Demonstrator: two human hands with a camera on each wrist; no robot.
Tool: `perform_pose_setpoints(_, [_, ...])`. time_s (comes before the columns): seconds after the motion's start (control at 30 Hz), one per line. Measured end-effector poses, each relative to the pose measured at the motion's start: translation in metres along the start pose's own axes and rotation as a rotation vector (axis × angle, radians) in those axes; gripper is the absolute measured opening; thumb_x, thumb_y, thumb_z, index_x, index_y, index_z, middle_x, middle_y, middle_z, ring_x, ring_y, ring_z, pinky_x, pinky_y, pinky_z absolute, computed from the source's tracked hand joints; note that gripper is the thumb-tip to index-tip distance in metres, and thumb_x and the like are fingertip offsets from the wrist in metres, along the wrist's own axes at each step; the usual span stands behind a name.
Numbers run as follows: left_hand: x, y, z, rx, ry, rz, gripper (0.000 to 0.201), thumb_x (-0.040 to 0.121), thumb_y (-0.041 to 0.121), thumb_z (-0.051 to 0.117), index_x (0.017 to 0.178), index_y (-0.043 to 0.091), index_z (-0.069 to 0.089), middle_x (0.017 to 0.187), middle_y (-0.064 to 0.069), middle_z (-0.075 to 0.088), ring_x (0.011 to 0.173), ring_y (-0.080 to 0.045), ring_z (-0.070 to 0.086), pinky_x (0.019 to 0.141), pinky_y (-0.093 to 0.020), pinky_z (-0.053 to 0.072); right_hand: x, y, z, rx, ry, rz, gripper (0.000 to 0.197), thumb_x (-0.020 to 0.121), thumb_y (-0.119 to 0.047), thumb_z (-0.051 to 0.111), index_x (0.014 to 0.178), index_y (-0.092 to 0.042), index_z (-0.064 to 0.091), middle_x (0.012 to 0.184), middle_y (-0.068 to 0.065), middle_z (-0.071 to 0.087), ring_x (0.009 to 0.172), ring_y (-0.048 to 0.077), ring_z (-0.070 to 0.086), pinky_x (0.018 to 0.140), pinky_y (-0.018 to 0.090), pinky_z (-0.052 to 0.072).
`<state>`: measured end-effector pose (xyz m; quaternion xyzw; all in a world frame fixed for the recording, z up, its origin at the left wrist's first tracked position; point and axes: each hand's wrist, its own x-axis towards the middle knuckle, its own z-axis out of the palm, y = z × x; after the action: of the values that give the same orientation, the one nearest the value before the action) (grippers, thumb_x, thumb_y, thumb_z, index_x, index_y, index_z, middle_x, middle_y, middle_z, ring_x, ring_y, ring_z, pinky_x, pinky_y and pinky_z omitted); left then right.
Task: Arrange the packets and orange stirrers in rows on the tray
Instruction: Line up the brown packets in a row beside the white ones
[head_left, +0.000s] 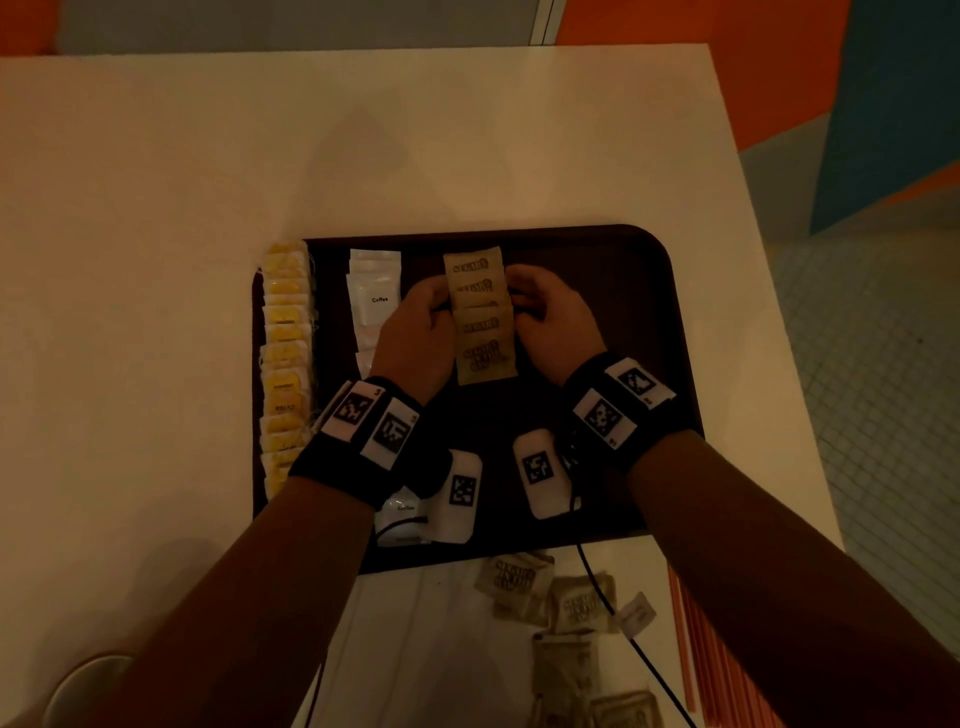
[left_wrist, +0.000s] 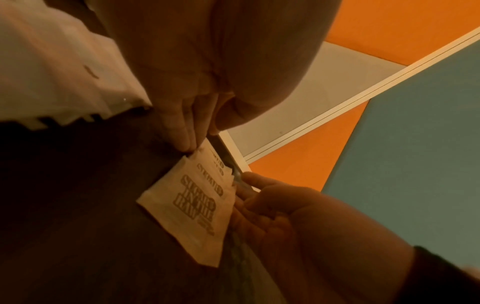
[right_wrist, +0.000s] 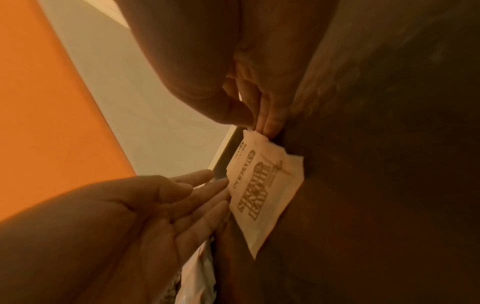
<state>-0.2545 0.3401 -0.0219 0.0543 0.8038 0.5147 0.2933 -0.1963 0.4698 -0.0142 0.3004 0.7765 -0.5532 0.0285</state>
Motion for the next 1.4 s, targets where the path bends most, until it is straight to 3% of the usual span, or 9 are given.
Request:
perform_pose_setpoints(0.07, [0.001, 0.001, 0.000, -0.003, 0.002, 0.001, 0.036, 0.091, 0.004, 0.039, 0.125, 0.014, 0.047, 0.124, 0.000, 0.055, 0.111, -0.009, 0.050, 0.093, -0.027, 0.046, 0.002, 0.001, 0.001, -0.011, -0.005, -0.005, 0.046, 0.082, 0.005, 0.049, 0.126, -0.007, 0.049, 0.127, 0.009, 0.056, 0.113, 0.016, 0.055, 0.094, 0.028, 0.047])
perform_pose_setpoints(0.23, [0.000, 0.006, -0.002, -0.022, -0.001, 0.023, 0.036, 0.093, 0.002, 0.036, 0.128, 0.008, 0.044, 0.117, 0.005, 0.050, 0.108, -0.003, 0.046, 0.088, -0.020, 0.041, 0.006, 0.000, 0.001, -0.064, -0.024, 0.017, 0.047, 0.083, 0.002, 0.048, 0.128, -0.010, 0.049, 0.128, 0.009, 0.056, 0.114, 0.019, 0.055, 0.095, 0.037, 0.049])
perform_pose_setpoints(0.37, [-0.006, 0.007, -0.005, 0.087, 0.025, 0.030, 0.035, 0.094, 0.005, 0.038, 0.128, 0.012, 0.046, 0.125, -0.001, 0.053, 0.108, -0.004, 0.045, 0.086, -0.018, 0.039, 0.003, -0.001, -0.002, -0.157, 0.039, 0.022, 0.043, 0.084, -0.001, 0.048, 0.126, -0.013, 0.052, 0.131, 0.008, 0.051, 0.117, 0.018, 0.051, 0.090, 0.018, 0.041])
perform_pose_setpoints(0.47, [-0.016, 0.002, -0.004, 0.095, 0.010, 0.020, 0.035, 0.093, 0.005, 0.039, 0.125, 0.011, 0.050, 0.125, -0.004, 0.056, 0.115, -0.014, 0.051, 0.087, -0.021, 0.043, -0.006, 0.003, -0.006, -0.248, 0.085, -0.020, 0.036, 0.084, -0.001, 0.048, 0.117, -0.011, 0.059, 0.126, 0.010, 0.052, 0.108, 0.015, 0.052, 0.082, 0.008, 0.033])
perform_pose_setpoints(0.6, [-0.024, -0.007, -0.001, 0.100, 0.005, 0.036, 0.035, 0.093, 0.008, 0.039, 0.123, 0.014, 0.055, 0.123, -0.004, 0.059, 0.111, -0.015, 0.055, 0.089, -0.024, 0.047, -0.019, 0.011, -0.001, -0.192, 0.050, -0.029, 0.036, 0.083, 0.003, 0.047, 0.114, -0.009, 0.062, 0.125, 0.010, 0.057, 0.111, 0.020, 0.056, 0.096, 0.026, 0.045])
perform_pose_setpoints(0.77, [-0.025, -0.008, -0.002, 0.161, 0.016, 0.066, 0.034, 0.094, 0.009, 0.038, 0.123, 0.014, 0.054, 0.123, -0.002, 0.058, 0.105, -0.006, 0.052, 0.076, -0.006, 0.042, -0.023, 0.011, 0.001, -0.180, 0.011, -0.062, 0.042, 0.082, 0.004, 0.048, 0.119, -0.011, 0.059, 0.131, 0.008, 0.055, 0.115, 0.019, 0.055, 0.101, 0.032, 0.044])
perform_pose_setpoints(0.87, [-0.027, -0.006, -0.004, 0.190, 0.024, 0.082, 0.034, 0.094, 0.011, 0.038, 0.124, 0.016, 0.054, 0.124, -0.002, 0.058, 0.108, -0.008, 0.051, 0.084, -0.017, 0.040, -0.027, 0.012, 0.000, -0.159, 0.045, -0.045, 0.041, 0.083, 0.003, 0.049, 0.119, -0.012, 0.059, 0.129, 0.009, 0.055, 0.103, 0.013, 0.058, 0.092, 0.024, 0.046])
perform_pose_setpoints(1.2, [-0.038, -0.008, -0.005, 0.190, 0.054, 0.005, 0.035, 0.095, 0.009, 0.040, 0.127, 0.013, 0.050, 0.131, -0.005, 0.053, 0.115, -0.008, 0.045, 0.092, -0.017, 0.035, -0.039, 0.021, -0.003, -0.195, 0.044, 0.023, 0.037, 0.087, -0.002, 0.049, 0.120, -0.018, 0.056, 0.130, 0.005, 0.049, 0.097, 0.004, 0.051, 0.076, 0.008, 0.039])
perform_pose_setpoints(1.4, [-0.049, -0.006, 0.001, 0.177, 0.009, 0.020, 0.032, 0.094, 0.008, 0.040, 0.120, 0.012, 0.058, 0.123, -0.006, 0.057, 0.115, -0.017, 0.051, 0.095, -0.024, 0.040, -0.041, 0.027, -0.001, -0.229, 0.065, -0.007, 0.025, 0.086, -0.004, 0.051, 0.105, -0.014, 0.063, 0.120, 0.006, 0.056, 0.093, 0.005, 0.052, 0.065, -0.004, 0.038])
